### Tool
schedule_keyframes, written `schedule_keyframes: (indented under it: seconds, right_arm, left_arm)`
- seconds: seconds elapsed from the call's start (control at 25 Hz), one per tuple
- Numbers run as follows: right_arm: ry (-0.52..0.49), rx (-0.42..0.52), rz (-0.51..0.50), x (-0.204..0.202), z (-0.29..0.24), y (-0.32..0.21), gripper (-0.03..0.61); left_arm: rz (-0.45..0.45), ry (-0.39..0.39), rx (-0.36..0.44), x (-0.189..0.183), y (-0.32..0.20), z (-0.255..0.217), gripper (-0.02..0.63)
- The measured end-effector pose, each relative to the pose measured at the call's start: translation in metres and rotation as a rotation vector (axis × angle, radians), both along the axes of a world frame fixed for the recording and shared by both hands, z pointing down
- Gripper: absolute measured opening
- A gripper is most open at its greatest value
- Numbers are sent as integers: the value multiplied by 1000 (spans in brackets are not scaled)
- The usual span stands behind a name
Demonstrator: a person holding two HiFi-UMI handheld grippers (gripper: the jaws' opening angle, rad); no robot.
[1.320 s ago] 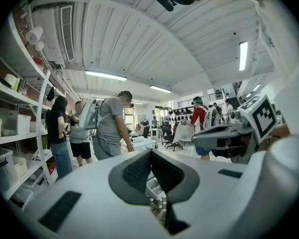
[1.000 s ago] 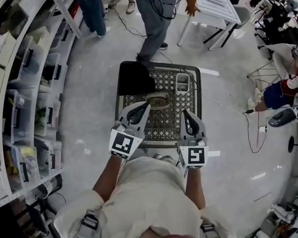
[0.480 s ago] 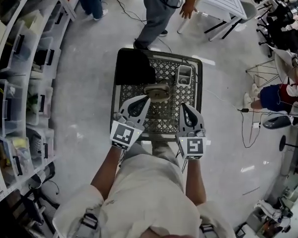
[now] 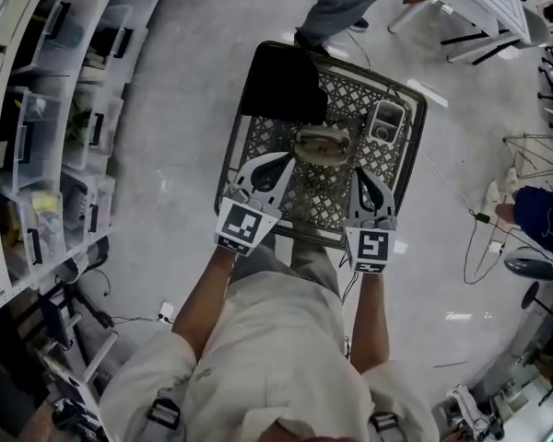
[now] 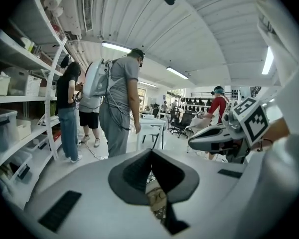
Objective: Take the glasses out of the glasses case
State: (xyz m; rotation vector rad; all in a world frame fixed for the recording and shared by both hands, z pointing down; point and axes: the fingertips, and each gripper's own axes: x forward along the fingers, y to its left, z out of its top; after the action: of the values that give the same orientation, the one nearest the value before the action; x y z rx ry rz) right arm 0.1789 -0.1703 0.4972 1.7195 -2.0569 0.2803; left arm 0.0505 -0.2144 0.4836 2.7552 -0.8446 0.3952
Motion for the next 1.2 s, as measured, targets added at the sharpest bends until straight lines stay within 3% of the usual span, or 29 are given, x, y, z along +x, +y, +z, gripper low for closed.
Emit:
schedule_keyframes:
  seconds: [0.36, 0.72, 1.2]
  right_arm:
    - [-20, -115, -128, 1, 54, -16, 8]
    - [97, -301, -274, 4, 130, -24, 15]
    - [180, -461, -435, -3, 193, -30, 43]
  left_arm:
    - [-57, -48, -75, 19, -8, 46, 11]
    - [-65, -84, -156, 34, -7, 93, 11]
    - [-84, -97, -233, 44, -8, 138, 11]
